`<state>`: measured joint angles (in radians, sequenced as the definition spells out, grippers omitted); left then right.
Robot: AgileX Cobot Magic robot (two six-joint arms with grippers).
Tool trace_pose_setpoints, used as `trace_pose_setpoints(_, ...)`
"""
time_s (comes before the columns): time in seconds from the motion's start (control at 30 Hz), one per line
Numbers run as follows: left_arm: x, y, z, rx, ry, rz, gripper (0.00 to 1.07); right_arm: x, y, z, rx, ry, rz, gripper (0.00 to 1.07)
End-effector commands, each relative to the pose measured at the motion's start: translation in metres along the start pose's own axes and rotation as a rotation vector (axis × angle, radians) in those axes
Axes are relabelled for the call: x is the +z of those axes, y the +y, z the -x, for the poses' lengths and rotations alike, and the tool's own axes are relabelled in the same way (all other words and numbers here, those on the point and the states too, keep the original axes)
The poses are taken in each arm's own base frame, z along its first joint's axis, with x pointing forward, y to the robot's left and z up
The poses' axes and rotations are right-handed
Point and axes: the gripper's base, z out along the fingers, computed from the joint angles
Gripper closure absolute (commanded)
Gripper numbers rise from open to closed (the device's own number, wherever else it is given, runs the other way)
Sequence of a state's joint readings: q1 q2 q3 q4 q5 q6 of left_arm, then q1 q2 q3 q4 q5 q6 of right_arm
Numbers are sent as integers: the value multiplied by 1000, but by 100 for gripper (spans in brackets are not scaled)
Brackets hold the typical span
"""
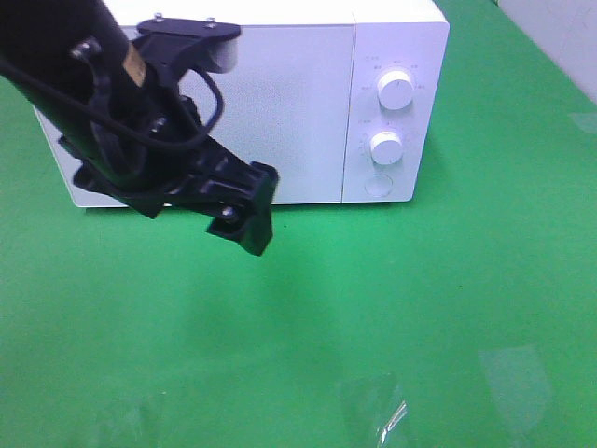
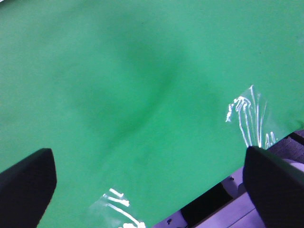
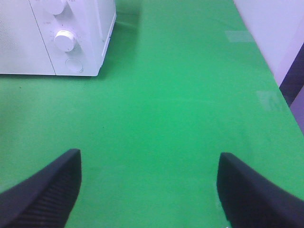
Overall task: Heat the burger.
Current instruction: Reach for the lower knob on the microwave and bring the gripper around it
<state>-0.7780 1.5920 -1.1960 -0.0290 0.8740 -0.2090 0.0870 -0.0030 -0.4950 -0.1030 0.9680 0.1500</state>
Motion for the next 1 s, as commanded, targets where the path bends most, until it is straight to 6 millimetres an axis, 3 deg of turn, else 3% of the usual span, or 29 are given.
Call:
trace_pose_setpoints(0.03, -15, 13, -2, -44, 21, 15, 6, -4, 0, -1, 10, -33, 1, 32)
trace_pose_setpoints(0.07, -24, 30, -3, -91, 26, 36, 6, -4, 0, -1, 10, -33, 1, 32)
trace_pose_setpoints(0.1, -24, 30, -3, -91, 26, 36, 6, -4, 0, -1, 10, -33, 1, 32)
trace_pose_setpoints(0.13, -35, 48, -6, -144, 33, 58, 6, -4, 0, -1, 10, -33, 1, 32)
trace_pose_setpoints(0.3, -50, 74, -13, -227, 58, 91, 6, -4, 0, -1, 10, -33, 1, 32)
trace_pose_setpoints(0.33, -64, 97, -22, -287, 77, 121, 6, -4, 0, -1, 10, -33, 1, 32)
trace_pose_setpoints(0.4, -71, 105, -25, -307, 76, 130, 6, -4, 0, -1, 10, -33, 1, 32)
trace_pose_setpoints(0.43, -84, 121, -33, -353, 68, 151, 6, -4, 0, -1, 10, -33, 1, 32)
trace_pose_setpoints(0.47, -84, 121, -33, -353, 68, 151, 6, -4, 0, -1, 10, -33, 1, 32)
trace_pose_setpoints(0.57, -110, 142, -49, -430, 30, 179, 6, -4, 0, -1, 10, -33, 1, 32)
trace_pose_setpoints(0.87, -159, 156, -86, -502, -69, 232, 6, -4, 0, -1, 10, -33, 1, 32)
trace_pose_setpoints(0.97, -161, 153, -95, -508, -88, 241, 6, -4, 0, -1, 10, -33, 1, 32)
trace_pose_setpoints(1.0, -158, 148, -108, -507, -100, 246, 6, -4, 0, -1, 10, -33, 1, 32)
